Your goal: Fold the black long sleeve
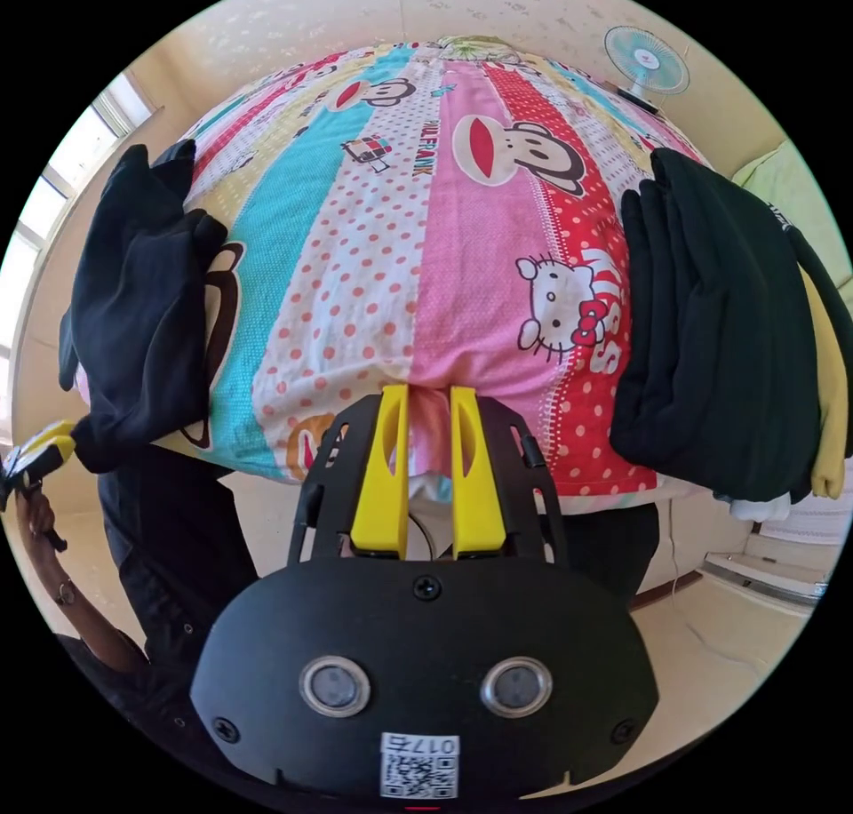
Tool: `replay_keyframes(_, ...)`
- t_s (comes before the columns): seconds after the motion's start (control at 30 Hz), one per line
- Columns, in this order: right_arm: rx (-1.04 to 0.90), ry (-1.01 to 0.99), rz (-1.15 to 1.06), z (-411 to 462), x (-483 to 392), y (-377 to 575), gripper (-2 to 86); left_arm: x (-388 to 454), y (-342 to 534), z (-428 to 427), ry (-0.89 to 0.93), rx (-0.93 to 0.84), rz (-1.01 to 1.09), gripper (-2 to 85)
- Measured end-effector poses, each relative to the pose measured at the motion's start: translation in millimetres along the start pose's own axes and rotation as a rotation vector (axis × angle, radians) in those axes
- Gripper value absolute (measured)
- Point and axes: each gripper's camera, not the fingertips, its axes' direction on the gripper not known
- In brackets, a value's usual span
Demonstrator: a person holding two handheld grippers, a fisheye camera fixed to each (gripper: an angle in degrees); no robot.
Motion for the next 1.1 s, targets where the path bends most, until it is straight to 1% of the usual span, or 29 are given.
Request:
replay_keyframes(0.03, 0.009, 0.001, 0.001, 0, 0, 1, 8.0, 12, -9, -1, -0.016, 0.013, 0.021, 8.1)
replay_keyframes(0.1, 0.041, 0.002, 0.006, 1, 1, 5, 7.9, 56, -53, 8, -0.089, -0.004, 0.075, 11.5)
replay_keyframes(0.13, 0.048, 0.005, 0.006, 1, 1, 6, 7.8, 67, -64, 9, -0.079, -0.002, 0.095, 12.1)
replay_keyframes(0.2, 0.066, 0.022, -0.001, 0, 1, 8, 7.8, 112, -98, 4, -0.001, 0.044, 0.169, 13.2)
replay_keyframes(0.27, 0.08, 0.031, -0.005, -1, 1, 10, 7.7, 145, -115, -3, -0.005, 0.109, 0.208, 12.9)
replay_keyframes(0.33, 0.099, 0.029, -0.003, -3, 4, 14, 7.7, 167, -136, 7, -0.072, 0.138, 0.205, 13.1)
replay_keyframes(0.4, 0.122, 0.019, 0.002, -6, 9, 18, 7.7, 171, -174, 59, -0.231, 0.044, 0.108, 16.2)
replay_keyframes(0.43, 0.126, 0.016, 0.003, -7, 11, 18, 7.7, 168, -182, 78, -0.261, -0.003, 0.081, 16.7)
replay_keyframes(0.47, 0.132, 0.011, 0.004, -9, 14, 20, 7.7, 161, -195, 120, -0.314, -0.12, 0.034, 17.7)
replay_keyframes(0.5, 0.137, 0.007, 0.002, -11, 16, 21, 7.7, 159, -197, 153, -0.38, -0.168, 0.019, 17.6)
replay_keyframes(0.53, 0.142, 0.006, 0.0, -13, 17, 22, 7.7, 165, -193, 159, -0.419, -0.14, 0.034, 17.5)
replay_keyframes(0.57, 0.15, 0.004, -0.006, -15, 20, 24, 7.6, 181, -180, 157, -0.485, -0.065, 0.061, 15.8)
replay_keyframes(0.63, 0.165, -0.006, -0.013, -20, 26, 29, 7.7, 198, -160, 140, -0.545, 0.007, 0.052, 8.1)
replay_keyframes(0.67, 0.175, -0.015, -0.008, -23, 31, 33, 7.6, 204, -142, 118, -0.564, 0.073, 0.045, 4.5)
replay_keyframes(0.73, 0.191, -0.049, -0.002, -29, 41, 38, 7.5, 201, -113, 69, -0.482, 0.188, 0.026, 4.0)
replay_keyframes(0.8, 0.197, -0.098, 0.012, -38, 56, 44, 7.1, 181, -72, -16, -0.265, 0.335, 0.019, 3.7)
replay_keyframes(0.83, 0.195, -0.108, 0.012, -41, 60, 45, 7.0, 176, -62, -38, -0.204, 0.362, 0.027, 3.6)
replay_keyframes(0.9, 0.183, -0.142, 0.01, -52, 71, 49, 6.3, 154, -19, -127, 0.013, 0.486, 0.054, 3.7)
replay_keyframes(0.93, 0.181, -0.15, 0.01, -56, 74, 50, 6.2, 151, -7, -148, 0.05, 0.524, 0.068, 3.7)
replay_keyframes(0.97, 0.185, -0.164, 0.006, -64, 79, 53, 5.3, 147, 18, -190, 0.1, 0.594, 0.103, 3.7)
replay_keyframes(1.0, 0.218, -0.175, -0.025, -75, 80, 59, 4.2, 145, 41, -228, 0.126, 0.658, 0.125, 3.6)
replay_keyframes(1.03, 0.247, -0.187, -0.057, -82, 80, 63, 3.6, 145, 54, -246, 0.133, 0.691, 0.13, 3.5)
replay_keyframes(1.1, 0.358, -0.282, -0.17, -113, 78, 80, 2.3, 143, 101, -309, 0.175, 0.828, 0.164, 3.1)
